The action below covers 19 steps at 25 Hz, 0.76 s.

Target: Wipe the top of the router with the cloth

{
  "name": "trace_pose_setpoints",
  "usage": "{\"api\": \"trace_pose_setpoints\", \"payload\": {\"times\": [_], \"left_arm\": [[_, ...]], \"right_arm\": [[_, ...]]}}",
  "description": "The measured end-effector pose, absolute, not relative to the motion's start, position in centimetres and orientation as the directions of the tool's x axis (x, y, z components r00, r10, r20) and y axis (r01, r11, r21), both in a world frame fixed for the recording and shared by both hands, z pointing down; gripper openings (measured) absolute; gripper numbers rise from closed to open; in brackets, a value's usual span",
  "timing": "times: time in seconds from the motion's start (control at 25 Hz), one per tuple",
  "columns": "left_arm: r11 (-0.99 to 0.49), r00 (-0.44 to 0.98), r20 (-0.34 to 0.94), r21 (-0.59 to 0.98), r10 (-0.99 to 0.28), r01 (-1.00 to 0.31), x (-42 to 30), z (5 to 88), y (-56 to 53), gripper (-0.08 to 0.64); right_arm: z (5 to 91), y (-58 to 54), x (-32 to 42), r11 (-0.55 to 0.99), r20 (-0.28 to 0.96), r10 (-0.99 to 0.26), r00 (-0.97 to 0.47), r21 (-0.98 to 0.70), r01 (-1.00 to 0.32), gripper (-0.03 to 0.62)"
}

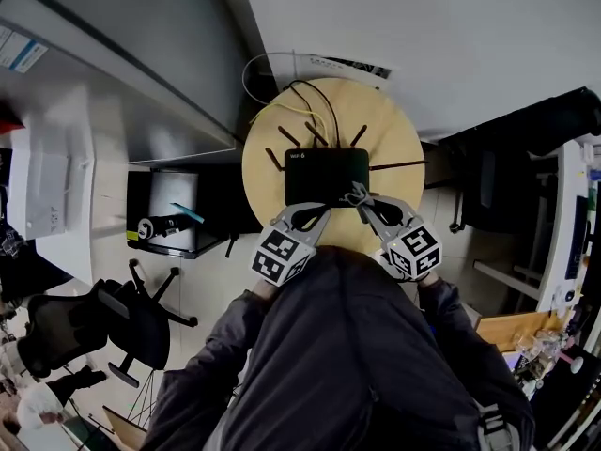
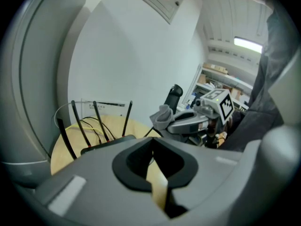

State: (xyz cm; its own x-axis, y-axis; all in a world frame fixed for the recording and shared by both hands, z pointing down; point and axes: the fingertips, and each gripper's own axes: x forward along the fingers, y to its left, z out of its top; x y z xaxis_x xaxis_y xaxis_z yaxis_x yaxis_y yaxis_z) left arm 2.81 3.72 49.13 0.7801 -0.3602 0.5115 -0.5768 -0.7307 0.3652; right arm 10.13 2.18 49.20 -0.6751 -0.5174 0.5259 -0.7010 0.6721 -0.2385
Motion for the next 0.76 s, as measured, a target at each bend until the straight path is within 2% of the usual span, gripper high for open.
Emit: {"api": "trace_pose_setpoints", "payload": {"times": [0.76], "left_arm": [[-0.736, 0.781, 0.502, 0.354, -0.371, -0.577, 2.1, 48.7, 4.1, 0.0]], "right_arm": [[48.6, 3.5, 8.3, 0.689, 0.515, -0.519, -0.683, -0.221, -0.69, 0.028]]}}
